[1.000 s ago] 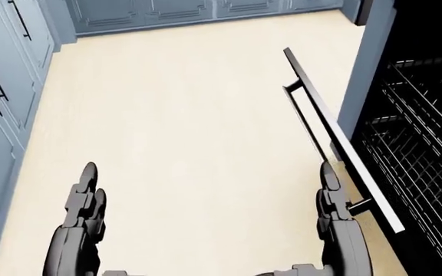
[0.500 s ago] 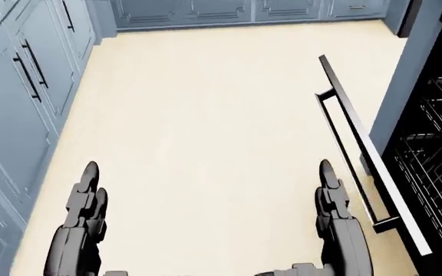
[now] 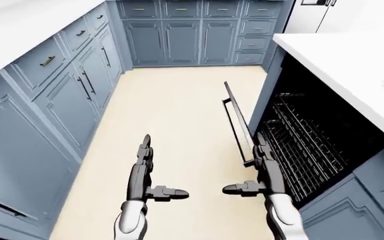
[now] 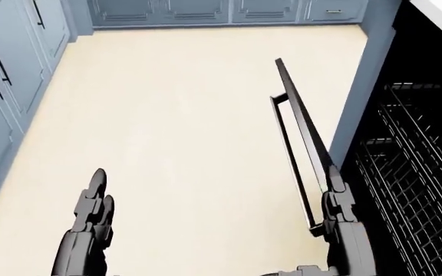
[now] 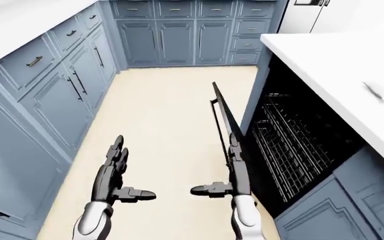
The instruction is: Close the dishwasher door
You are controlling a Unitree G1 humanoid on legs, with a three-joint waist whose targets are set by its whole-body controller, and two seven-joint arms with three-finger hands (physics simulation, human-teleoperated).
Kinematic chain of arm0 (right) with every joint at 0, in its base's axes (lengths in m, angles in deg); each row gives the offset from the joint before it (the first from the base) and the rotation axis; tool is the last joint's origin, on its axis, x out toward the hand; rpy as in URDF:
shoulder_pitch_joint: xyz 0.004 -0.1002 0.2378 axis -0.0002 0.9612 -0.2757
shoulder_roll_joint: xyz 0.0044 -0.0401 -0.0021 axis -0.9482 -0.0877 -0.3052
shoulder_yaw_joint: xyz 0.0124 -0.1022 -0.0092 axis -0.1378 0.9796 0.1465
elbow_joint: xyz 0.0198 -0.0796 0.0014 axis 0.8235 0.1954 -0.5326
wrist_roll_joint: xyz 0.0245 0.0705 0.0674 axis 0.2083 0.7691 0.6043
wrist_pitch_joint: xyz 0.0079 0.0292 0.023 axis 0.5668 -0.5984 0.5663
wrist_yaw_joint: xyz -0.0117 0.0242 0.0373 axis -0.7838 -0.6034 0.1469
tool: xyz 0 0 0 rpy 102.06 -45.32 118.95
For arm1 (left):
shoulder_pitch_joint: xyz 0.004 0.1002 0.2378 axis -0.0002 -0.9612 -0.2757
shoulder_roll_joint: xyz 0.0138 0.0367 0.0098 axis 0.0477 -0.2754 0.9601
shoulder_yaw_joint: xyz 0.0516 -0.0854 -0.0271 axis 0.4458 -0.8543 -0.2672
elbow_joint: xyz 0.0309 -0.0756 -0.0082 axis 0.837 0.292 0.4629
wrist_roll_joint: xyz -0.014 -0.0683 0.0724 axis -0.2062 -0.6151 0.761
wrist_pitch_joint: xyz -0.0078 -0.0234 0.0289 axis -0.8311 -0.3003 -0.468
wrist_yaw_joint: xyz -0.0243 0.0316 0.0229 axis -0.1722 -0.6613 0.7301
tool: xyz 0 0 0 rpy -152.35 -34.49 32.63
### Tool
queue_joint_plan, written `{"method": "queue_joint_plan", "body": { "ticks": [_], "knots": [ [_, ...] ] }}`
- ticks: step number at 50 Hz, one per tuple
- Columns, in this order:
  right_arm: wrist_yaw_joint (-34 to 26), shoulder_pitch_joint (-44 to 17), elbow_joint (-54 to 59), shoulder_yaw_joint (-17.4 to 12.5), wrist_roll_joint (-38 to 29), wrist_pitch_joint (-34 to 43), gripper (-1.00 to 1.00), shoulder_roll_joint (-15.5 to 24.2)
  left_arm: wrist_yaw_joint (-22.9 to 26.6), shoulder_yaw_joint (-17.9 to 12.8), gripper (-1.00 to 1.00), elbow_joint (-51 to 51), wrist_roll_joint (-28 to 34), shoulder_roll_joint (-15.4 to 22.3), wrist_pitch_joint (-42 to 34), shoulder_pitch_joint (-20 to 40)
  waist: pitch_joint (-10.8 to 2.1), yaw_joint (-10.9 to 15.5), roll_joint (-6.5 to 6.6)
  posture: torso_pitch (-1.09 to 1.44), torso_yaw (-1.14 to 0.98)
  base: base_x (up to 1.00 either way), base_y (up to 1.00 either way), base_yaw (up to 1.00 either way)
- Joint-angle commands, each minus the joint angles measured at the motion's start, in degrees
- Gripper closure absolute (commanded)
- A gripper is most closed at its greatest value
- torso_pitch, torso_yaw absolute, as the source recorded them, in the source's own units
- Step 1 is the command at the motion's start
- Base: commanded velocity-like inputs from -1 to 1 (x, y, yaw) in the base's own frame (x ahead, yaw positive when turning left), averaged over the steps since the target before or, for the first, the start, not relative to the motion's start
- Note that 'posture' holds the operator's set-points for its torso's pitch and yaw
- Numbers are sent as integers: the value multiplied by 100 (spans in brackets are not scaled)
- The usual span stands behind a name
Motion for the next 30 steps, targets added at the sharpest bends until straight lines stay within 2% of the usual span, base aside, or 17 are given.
{"method": "queue_joint_plan", "body": {
  "ticks": [1,7,14,16,17,18,19,20,22,23,26,29,30],
  "knots": [
    [-19,-121,-302,112,9,-162,-100,-36,-32,-127,-100,-338,-13,51,186,112,-86,34,67,0,0,0,-38,0],
    [-19,-113,-294,105,13,-183,-100,-33,-27,-120,-100,-350,-10,49,190,96,-36,55,207,0,0,0,-29,0],
    [-21,-125,-311,100,24,-159,-100,-36,-19,-106,-100,-410,-14,43,156,68,-59,75,379,0,0,0,-28,0],
    [-20,-131,-294,99,26,-171,-100,-36,-21,-106,-100,-388,-12,43,164,78,-46,74,483,0,0,0,-30,0],
    [-21,-131,-287,98,30,-177,-100,-36,-22,-103,-100,-392,-11,42,161,75,-39,74,586,0,0,0,-40,0],
    [-20,-134,-279,98,28,-181,-100,-36,-23,-100,-100,-399,-9,41,161,71,-91,83,780,0,0,0,-41,0],
    [-20,-138,-255,100,28,-198,-100,-36,-25,-98,-100,-393,-7,40,165,70,-18,161,552,0,0,0,-40,0],
    [-24,-142,-256,97,33,-190,-100,-35,-29,-93,-100,-381,1,38,173,69,-45,112,663,0,0,0,-40,0],
    [-24,-137,-259,94,33,-194,-100,-32,-28,-88,-100,-405,-1,37,163,58,-108,133,679,0,0,0,-40,0],
    [-23,-131,-252,96,30,-205,-100,-32,-32,-93,-100,-386,-1,39,172,66,-120,125,672,0,0,0,-38,0],
    [-18,-126,-246,98,18,-209,-100,-31,-31,-89,-100,-387,6,41,172,62,-66,135,529,0,0,0,-40,0],
    [-20,-107,-273,100,15,-205,-100,-30,-33,-88,-100,-382,6,39,187,59,-54,137,273,0,0,0,-40,0],
    [-19,-106,-274,99,14,-205,-100,-30,-32,-91,-100,-390,0,40,181,60,-79,133,129,0,0,0,-40,0]
  ]
}}
